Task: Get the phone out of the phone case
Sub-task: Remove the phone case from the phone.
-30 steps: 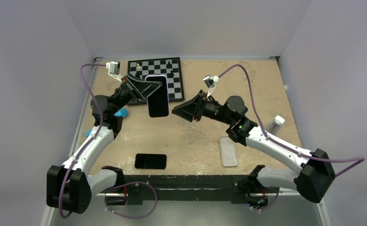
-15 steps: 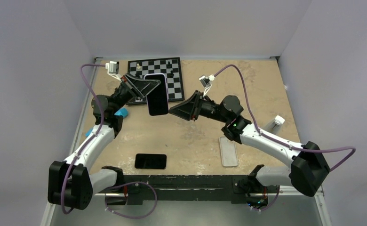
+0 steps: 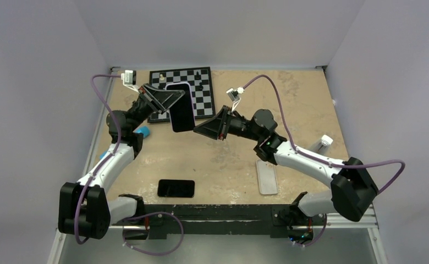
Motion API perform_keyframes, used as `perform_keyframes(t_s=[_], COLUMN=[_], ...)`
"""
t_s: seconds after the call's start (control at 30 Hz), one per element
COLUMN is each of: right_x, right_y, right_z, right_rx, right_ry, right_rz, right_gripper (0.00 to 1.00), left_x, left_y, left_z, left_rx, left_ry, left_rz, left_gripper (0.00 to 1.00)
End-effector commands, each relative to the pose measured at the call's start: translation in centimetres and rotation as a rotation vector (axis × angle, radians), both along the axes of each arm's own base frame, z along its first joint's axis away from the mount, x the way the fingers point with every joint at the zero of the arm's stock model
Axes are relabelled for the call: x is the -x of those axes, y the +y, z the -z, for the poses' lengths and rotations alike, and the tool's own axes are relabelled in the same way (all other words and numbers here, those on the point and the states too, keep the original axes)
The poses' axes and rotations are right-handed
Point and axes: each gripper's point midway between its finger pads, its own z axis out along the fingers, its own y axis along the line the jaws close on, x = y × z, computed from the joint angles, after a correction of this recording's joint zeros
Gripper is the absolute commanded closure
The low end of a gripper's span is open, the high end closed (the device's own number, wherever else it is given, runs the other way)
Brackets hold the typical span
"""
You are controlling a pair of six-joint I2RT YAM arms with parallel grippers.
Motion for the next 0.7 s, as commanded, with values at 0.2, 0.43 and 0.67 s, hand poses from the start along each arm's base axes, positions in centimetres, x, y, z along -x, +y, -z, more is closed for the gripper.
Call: perform_keyframes(t_s=[0.2, 0.43, 0.67], right_x=[1.5, 0.0, -1.3], right_y=[0.6, 1.3, 2.4], right_z=[-4.7, -5.4, -6.9], right_rx=[-0.118, -0.145, -0.179], right_ry=[-0.104, -0.101, -0.098], right_rz=[-0.064, -0.02, -0.025], right_gripper=[0.69, 0.67, 0.75], left_x=[0.5, 0.6, 1.2], left_y=[0.6, 0.6, -0.3], left_z=[-1.9, -2.1, -2.5], left_rx=[0.061, 0.076, 0.057], left_ry=[-0.066, -0.067, -0.087], left_rz=[-0.007, 0.002, 0.041], left_gripper=[1.0, 1.0, 1.0])
